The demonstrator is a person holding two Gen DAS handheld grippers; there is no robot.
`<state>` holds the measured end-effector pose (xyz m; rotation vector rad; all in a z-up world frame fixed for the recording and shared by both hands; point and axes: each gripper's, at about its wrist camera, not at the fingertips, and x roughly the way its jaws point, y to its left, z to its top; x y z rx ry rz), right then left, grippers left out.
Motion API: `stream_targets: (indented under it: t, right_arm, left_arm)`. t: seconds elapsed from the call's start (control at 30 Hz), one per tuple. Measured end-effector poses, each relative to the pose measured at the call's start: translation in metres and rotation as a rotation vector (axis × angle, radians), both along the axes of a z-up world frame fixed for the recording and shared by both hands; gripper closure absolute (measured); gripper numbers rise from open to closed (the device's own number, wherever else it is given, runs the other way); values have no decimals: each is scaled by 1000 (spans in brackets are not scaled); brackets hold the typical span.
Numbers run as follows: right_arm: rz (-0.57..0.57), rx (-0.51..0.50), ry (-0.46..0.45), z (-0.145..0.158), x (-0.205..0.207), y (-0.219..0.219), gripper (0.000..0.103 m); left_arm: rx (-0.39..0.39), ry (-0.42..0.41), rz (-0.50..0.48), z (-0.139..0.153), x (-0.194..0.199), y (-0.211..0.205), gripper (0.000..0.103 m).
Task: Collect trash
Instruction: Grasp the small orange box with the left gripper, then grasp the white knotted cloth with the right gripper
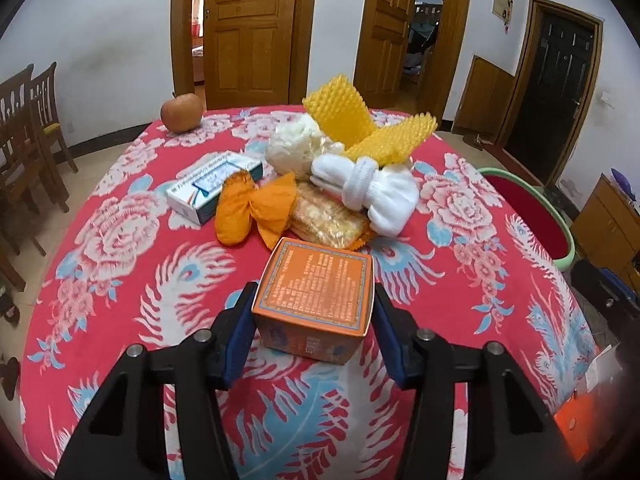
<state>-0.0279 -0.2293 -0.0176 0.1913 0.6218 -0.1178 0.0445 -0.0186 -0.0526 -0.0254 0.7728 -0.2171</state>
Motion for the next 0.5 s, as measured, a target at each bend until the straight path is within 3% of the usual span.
stream_targets:
  t: [0.33, 0.5]
  right_arm:
    - [85, -32, 26, 14, 29, 28, 0]
    - [132, -6, 71, 15, 60, 50, 4]
  left_arm:
    - [42, -79, 71, 37, 23, 22, 48]
    - [35, -97, 134, 41, 41, 42, 48]
